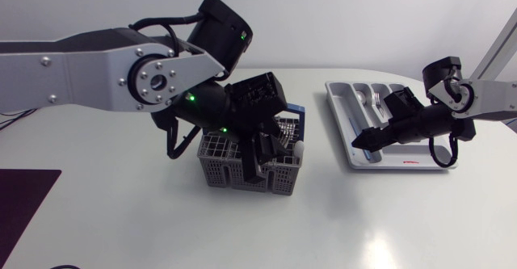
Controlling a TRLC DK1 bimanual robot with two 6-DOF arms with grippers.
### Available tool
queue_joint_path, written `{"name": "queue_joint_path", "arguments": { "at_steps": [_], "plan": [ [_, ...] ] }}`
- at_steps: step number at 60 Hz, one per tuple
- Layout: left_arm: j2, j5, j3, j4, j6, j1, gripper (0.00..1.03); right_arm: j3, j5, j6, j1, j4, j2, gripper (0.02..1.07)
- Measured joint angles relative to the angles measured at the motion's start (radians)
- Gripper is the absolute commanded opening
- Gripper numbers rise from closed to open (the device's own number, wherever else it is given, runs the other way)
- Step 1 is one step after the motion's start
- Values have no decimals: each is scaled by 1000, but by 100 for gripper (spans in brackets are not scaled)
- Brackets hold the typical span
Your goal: Unload the cutlery basket into the drawer organizer.
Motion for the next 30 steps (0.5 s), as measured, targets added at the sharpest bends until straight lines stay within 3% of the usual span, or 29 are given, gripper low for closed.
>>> {"name": "queue_joint_path", "arguments": {
  "at_steps": [3, 11, 30],
  "plan": [
    [3, 6, 1, 9, -12, 0, 11, -8, -2, -6, -1, 7, -3, 102],
    [17, 35, 2, 25, -39, 11, 3, -24, -3, -14, -2, 17, -15, 102],
    [10, 69, -23, 64, -133, 37, 3, -35, -3, -25, -13, 18, -46, 102]
  ]
}}
